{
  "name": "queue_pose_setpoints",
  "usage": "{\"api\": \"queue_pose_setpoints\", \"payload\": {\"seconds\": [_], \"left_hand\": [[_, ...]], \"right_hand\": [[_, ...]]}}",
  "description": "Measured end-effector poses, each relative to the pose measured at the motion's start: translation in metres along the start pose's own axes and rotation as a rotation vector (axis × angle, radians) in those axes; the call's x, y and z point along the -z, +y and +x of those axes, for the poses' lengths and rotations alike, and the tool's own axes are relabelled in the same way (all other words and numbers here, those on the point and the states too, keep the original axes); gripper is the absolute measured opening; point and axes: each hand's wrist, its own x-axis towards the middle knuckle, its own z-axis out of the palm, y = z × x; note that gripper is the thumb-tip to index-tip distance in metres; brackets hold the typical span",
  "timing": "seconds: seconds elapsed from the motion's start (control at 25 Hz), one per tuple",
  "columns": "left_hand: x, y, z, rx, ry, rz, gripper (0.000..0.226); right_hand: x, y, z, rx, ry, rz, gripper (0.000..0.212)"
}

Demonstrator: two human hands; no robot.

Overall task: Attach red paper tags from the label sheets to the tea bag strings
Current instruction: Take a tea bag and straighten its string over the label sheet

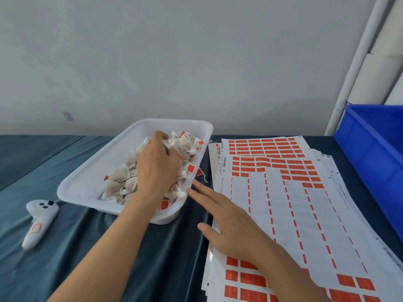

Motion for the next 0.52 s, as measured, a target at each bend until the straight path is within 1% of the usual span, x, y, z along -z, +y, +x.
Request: {"api": "queue_pose_setpoints", "payload": {"seconds": [0.04,0.12,0.2,0.24,0.28,0.36,0.4,0.48,0.52], "left_hand": [[0.0,0.004,-0.002,0.008,0.027,-0.013,0.027],[0.0,0.018,-0.006,-0.039,0.115,-0.028,0.035],[-0.001,0.036,-0.012,-0.149,0.204,-0.078,0.036],[-0.005,0.046,-0.016,-0.219,0.204,-0.112,0.036],[-0.011,0.057,-0.023,-0.286,0.161,-0.151,0.036],[-0.03,0.079,-0.039,-0.389,-0.005,-0.2,0.034],[-0.043,0.089,-0.047,-0.412,-0.087,-0.197,0.031],[-0.072,0.103,-0.066,-0.388,-0.248,-0.224,0.026],[-0.087,0.107,-0.074,-0.348,-0.323,-0.269,0.024]], "right_hand": [[0.0,0.001,0.0,-0.007,0.009,-0.013,0.084],[0.002,0.003,0.001,-0.018,0.041,-0.037,0.083],[0.003,0.004,0.001,-0.045,0.101,-0.037,0.081],[0.004,0.005,0.001,-0.073,0.167,-0.038,0.077],[0.005,0.005,0.0,-0.121,0.278,-0.048,0.069],[0.01,0.014,-0.001,-0.283,0.536,-0.039,0.048],[0.015,0.021,-0.001,-0.368,0.623,-0.016,0.042],[0.024,0.038,-0.004,-0.49,0.687,-0.036,0.03],[0.03,0.044,-0.005,-0.561,0.704,-0.072,0.032]]}}
